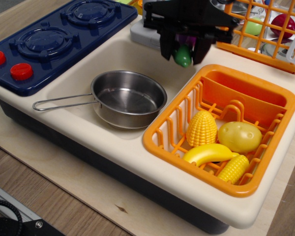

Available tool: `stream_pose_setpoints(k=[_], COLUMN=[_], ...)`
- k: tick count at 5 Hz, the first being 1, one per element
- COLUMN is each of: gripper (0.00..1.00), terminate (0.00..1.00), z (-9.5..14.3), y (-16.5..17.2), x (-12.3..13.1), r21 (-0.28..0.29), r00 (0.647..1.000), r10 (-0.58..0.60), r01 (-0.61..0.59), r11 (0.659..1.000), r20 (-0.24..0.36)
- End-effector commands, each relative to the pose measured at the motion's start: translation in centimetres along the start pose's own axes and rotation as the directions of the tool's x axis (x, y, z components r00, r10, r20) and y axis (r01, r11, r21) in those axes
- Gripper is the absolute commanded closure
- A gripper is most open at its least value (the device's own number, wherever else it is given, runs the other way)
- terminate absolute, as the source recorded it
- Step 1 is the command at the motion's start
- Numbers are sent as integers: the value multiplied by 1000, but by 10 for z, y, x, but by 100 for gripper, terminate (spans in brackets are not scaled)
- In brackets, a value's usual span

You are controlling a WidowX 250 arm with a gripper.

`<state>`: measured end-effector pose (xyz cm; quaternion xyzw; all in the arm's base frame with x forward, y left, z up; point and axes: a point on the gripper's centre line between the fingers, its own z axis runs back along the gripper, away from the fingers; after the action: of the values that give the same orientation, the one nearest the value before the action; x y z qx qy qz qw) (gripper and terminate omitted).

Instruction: Put eggplant into pan

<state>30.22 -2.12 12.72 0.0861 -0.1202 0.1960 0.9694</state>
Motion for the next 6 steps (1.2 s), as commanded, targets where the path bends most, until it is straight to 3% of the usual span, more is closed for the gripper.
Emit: stream_pose_setpoints(k=[1, 2, 4, 5, 6], gripper=[100, 100, 100, 0, 0], terminate=[0, 0, 0, 0, 0], z=[34, 32, 7, -1, -1], y=[4, 26, 66, 61, 61], x=[-8, -24, -44, -48, -48], r21=[4, -1, 9, -13, -13], r00=[997, 998, 994, 988, 988], r10=[46, 56, -8, -12, -12], r01=[-46, -56, 7, 14, 14], r11=[999, 998, 1000, 1000, 1000], r20=[58, 38, 109, 153, 153])
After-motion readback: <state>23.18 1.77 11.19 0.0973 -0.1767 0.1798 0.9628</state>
